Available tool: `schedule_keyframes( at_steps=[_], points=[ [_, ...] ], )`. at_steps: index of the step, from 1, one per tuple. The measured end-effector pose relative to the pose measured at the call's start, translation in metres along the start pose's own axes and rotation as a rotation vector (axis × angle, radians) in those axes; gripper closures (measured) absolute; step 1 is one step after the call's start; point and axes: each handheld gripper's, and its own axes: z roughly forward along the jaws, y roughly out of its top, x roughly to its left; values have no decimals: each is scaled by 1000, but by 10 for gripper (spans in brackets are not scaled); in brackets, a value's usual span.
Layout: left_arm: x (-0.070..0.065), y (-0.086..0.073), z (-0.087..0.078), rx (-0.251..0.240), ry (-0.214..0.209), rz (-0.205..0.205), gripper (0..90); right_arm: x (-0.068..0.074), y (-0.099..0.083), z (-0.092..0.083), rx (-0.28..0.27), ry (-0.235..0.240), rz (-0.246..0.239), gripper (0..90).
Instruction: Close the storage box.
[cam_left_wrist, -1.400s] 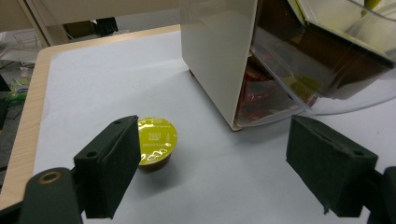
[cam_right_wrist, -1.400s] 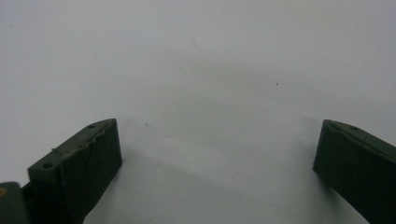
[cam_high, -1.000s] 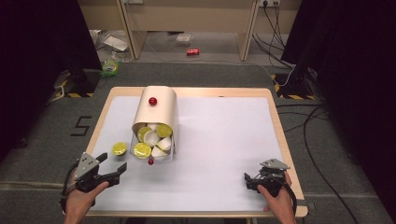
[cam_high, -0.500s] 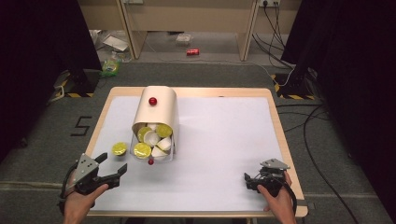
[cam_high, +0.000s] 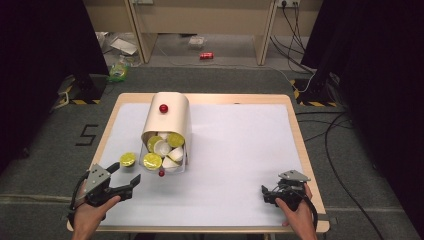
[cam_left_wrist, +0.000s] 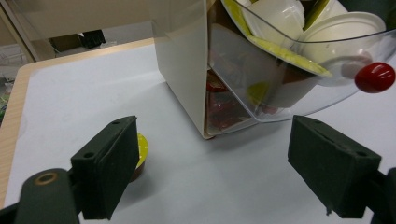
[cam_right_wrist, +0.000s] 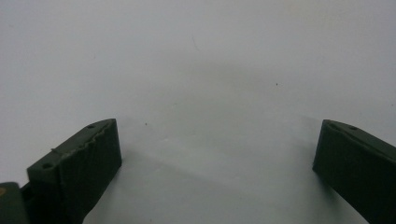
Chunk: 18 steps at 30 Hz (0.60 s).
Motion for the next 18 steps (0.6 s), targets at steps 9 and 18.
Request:
schedule_keyframes(
  at_steps=[9, 18],
  points=[
    [-2, 4, 6, -4, 1, 5, 163, 0, 0, 0, 0, 0, 2, 12],
    [-5, 4, 15, 8, 4, -4, 163, 0, 0, 0, 0, 0, 1, 12]
  ],
)
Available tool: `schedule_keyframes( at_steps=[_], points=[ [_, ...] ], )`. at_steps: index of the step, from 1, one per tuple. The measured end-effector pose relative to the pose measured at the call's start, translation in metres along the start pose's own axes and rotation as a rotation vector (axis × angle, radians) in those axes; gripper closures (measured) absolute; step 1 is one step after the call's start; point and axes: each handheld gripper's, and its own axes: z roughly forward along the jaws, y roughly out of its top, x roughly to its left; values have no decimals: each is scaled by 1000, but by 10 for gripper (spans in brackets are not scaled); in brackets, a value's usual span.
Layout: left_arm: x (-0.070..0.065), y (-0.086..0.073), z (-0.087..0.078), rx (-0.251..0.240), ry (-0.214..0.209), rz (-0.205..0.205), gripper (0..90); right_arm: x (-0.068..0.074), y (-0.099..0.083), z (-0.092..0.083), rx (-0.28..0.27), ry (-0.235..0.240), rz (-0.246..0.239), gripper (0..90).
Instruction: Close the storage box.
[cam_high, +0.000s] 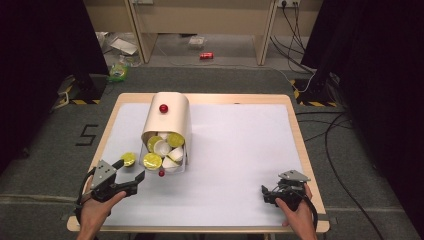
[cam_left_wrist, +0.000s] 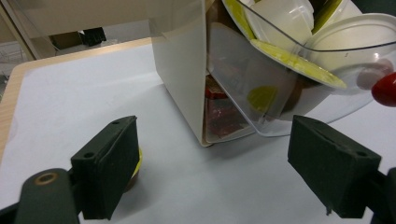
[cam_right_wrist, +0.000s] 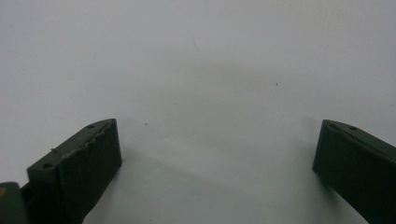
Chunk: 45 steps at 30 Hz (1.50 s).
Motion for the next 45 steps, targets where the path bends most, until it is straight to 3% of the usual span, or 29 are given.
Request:
schedule_keyframes(
  at_steps=[4, 8, 11, 16, 45],
  points=[
    [-2, 1, 2, 4, -4, 6, 149, 0, 0, 0, 0, 0, 0, 12],
    [0, 4, 1, -25, -2, -32, 150, 0, 0, 0, 1, 0, 1, 12],
    [-1, 6, 1, -21, 3, -23, 148, 0, 0, 0, 1, 1, 0, 12],
    [1, 6, 3, -19, -4, -44, 143, 0, 0, 0, 1, 1, -1, 12],
    [0, 12, 23, 7, 11, -51, 123, -1, 0, 1, 2, 1, -2, 7]
  ],
)
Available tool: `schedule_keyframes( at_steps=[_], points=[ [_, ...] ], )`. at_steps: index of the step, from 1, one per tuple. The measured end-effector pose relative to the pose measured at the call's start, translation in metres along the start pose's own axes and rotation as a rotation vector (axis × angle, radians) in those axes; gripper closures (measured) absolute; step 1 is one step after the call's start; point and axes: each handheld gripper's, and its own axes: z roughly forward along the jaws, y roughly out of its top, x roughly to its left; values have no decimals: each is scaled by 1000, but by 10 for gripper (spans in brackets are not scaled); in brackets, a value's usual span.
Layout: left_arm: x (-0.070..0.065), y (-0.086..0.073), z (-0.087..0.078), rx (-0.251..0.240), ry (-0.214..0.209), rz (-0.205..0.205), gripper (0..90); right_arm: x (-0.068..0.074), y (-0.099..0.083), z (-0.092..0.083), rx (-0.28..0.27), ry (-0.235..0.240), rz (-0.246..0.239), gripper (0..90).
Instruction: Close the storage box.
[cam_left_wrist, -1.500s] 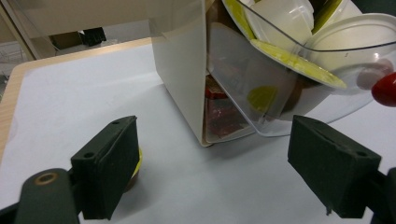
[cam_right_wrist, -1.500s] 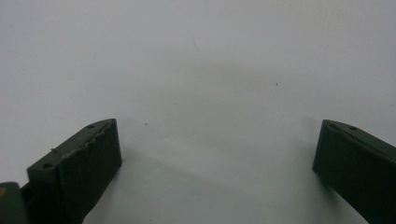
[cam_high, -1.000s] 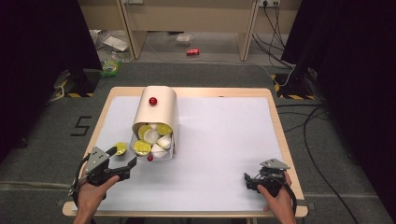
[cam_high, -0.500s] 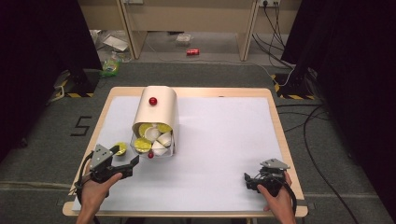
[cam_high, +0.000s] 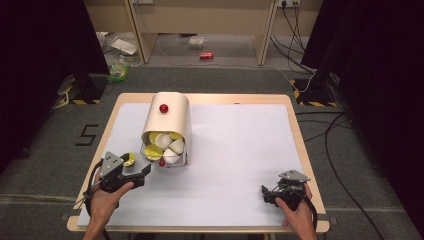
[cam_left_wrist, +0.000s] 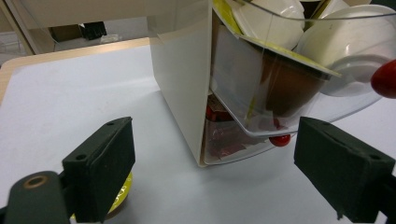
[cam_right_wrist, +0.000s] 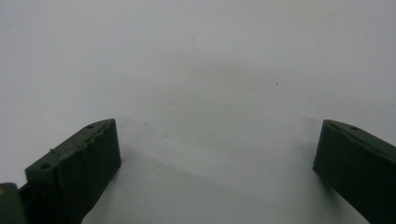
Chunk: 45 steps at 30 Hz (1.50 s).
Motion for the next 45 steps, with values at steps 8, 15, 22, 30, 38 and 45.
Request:
schedule_keyframes(
  at_steps=[8, 15, 22, 30, 38, 45],
  points=[
    [2, 2, 4, 4, 1, -5, 121, 0, 0, 0, 0, 0, 0, 7],
    [4, 5, 10, 5, 9, -16, 122, 0, 0, 0, 0, 0, -1, 7],
    [6, 6, 11, 10, -1, -24, 123, 0, 0, 0, 0, 0, 0, 7],
    [7, 8, 15, 10, 0, -30, 127, 0, 0, 0, 0, -1, 0, 7],
    [9, 8, 18, 10, -3, -45, 127, 0, 0, 0, 0, 0, -1, 6],
    [13, 10, 21, 0, 5, -6, 127, 0, 0, 0, 0, -1, -1, 6]
  ],
)
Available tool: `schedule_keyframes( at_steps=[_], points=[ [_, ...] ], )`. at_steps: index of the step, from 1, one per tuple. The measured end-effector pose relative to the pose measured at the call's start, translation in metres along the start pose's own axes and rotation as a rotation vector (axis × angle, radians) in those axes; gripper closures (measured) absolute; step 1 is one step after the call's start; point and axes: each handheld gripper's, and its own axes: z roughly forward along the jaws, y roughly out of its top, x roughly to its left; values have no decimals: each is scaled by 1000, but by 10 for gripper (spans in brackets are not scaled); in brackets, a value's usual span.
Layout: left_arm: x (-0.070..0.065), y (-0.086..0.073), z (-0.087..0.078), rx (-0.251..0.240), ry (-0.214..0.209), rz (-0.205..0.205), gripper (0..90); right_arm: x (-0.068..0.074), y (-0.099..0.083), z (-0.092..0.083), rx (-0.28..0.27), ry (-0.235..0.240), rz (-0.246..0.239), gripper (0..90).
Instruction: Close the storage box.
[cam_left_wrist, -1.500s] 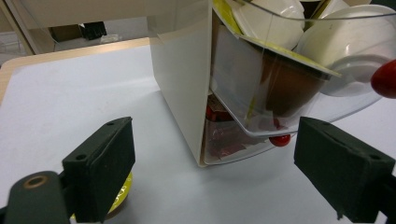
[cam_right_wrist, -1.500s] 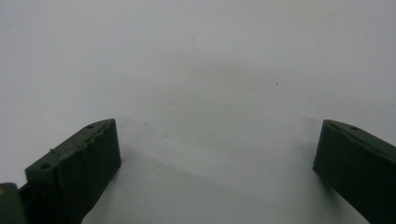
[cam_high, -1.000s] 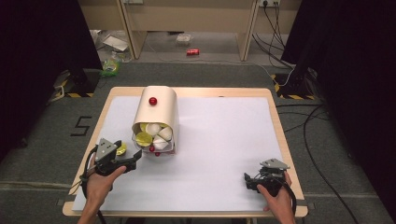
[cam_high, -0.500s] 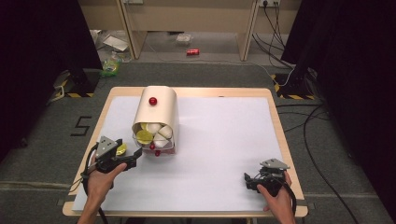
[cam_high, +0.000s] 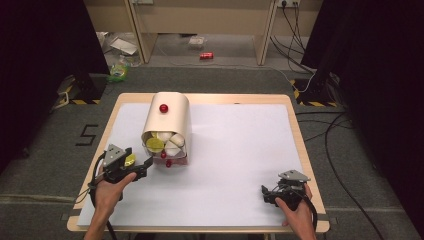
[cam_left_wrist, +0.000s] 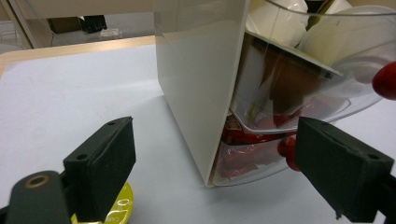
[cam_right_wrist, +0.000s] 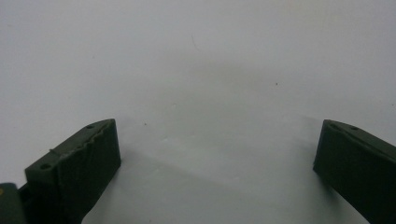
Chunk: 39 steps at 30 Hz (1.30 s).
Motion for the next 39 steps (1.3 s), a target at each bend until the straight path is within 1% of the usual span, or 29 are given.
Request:
schedule_keyframes(
  at_steps=[2, 6, 9, 15, 18, 23, 25, 28, 30, 31, 32, 35, 39],
  points=[
    [0, 0, 1, -3, 0, -4, 126, 0, 0, 0, 0, 1, 0, 7],
    [0, 0, 4, -2, 0, -28, 124, 0, 0, 0, 0, 1, 1, 7],
    [0, 1, 5, -4, 4, -28, 125, 0, 0, 0, 0, 1, 1, 6],
    [0, 0, 8, -6, 7, -40, 124, 0, 0, 0, 0, 1, 0, 6],
    [0, 0, 10, -4, 17, -31, 118, 0, 0, 0, 0, 1, 1, 7],
    [1, -1, 11, 0, 17, -44, 97, 0, 0, 0, 0, 1, 0, 6],
    [1, -1, 10, 2, 20, -41, 97, 0, 0, 0, 0, 1, 0, 7],
    [0, -2, 10, -1, 22, -37, 117, 0, 0, 0, 0, 0, 1, 7],
    [-1, -4, 10, 4, 12, -29, 147, 0, 0, 0, 0, 1, 0, 7],
    [-1, -5, 10, 12, 18, -22, 151, 0, 0, 0, 0, 1, 0, 7],
    [-1, -6, 11, 12, 19, -25, 151, 0, 0, 0, 0, 1, 1, 7],
    [-1, -10, 10, 13, 5, -25, 151, 0, 0, 0, -1, 0, 2, 7],
    [1, -12, 6, 14, 1, -26, 151, 0, 0, 0, 0, -1, 1, 8]
  ],
)
